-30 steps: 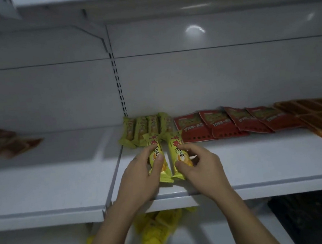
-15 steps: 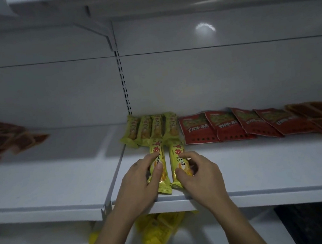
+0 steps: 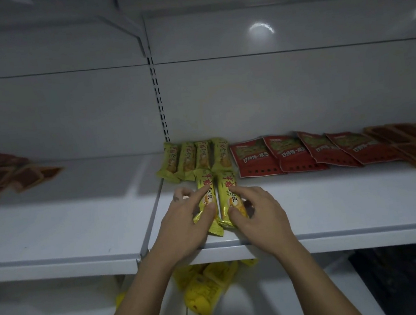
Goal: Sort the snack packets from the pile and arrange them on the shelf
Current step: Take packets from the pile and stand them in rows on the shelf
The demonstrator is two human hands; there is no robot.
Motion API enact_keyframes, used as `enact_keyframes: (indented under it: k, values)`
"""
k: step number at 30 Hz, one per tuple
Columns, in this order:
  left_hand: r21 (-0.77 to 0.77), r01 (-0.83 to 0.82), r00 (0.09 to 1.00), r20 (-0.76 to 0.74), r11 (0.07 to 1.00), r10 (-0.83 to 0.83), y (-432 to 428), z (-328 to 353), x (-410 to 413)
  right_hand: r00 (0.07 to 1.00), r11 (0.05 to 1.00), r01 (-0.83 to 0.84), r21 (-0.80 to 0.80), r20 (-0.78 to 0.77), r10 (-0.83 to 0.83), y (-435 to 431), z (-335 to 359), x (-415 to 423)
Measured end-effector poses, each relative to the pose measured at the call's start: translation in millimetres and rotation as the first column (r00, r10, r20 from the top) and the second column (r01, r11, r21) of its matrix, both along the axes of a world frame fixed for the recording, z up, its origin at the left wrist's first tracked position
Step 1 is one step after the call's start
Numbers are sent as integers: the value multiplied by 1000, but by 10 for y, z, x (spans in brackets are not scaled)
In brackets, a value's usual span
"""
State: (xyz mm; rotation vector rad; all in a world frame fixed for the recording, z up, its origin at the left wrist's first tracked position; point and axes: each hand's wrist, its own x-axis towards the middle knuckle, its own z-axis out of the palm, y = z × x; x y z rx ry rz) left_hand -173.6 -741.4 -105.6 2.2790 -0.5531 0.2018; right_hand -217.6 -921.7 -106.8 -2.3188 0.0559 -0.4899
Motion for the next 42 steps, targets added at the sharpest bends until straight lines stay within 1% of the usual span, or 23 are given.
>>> enact_keyframes:
  k: [4,9,15,18,21,26,31,34,38,42]
  values:
    - [52,26,999,-32,998,-24,22,-10,0,1000,1000,-4,10,0,4,6,-21,5]
    - [71,34,999,7,997,-35,20,-63,10,1000,999,2,40,4,-2,-8,-23,9]
    - [-56,11,1000,-24,998,-13,30,-103,14,999,997,25,68,27,-27,-31,-22,6]
    - [-95,17,1000,7,995,-17,21,-109,-6,999,999,31,39,42,-33,-26,-30,-5]
    - [-125,-8,999,39,992,13,5,-92,-19,999,999,15,33,52,-17,-12,-19,-15]
    - [-90,-46,996,73,995,52,-25,-71,-72,999,1000,-16,-7,47,16,4,-4,-33]
    - [-45,-35,997,70,998,38,-17,-87,-66,999,1000,14,14,31,-15,-10,-22,-32]
    - [-27,-42,994,98,999,45,-33,-91,-53,1000,1000,10,12,18,-10,-8,-8,-12]
    - [13,-29,995,97,999,28,-14,-108,-27,1000,1000,-3,-2,7,3,1,9,-1]
    - [29,-29,996,90,999,26,-16,-115,-17,1000,998,-26,-56,-12,25,14,37,-9]
